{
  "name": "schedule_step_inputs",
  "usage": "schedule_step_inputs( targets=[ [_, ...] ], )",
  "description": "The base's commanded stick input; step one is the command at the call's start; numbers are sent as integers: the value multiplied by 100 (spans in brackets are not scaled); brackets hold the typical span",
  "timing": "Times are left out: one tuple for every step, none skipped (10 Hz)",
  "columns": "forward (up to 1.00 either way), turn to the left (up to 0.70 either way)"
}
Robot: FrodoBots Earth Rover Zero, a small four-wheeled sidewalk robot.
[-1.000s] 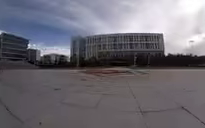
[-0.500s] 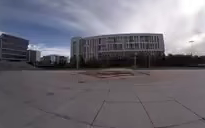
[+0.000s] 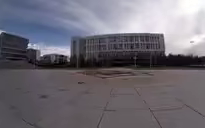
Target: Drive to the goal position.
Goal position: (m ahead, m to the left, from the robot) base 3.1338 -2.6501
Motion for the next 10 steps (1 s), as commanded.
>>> schedule_step_inputs(
  targets=[
    [70,2],
    [70,0],
    [70,1],
    [70,2],
    [70,2],
    [70,2],
    [70,0],
    [70,0],
    [70,-30],
    [70,-35]
  ],
)
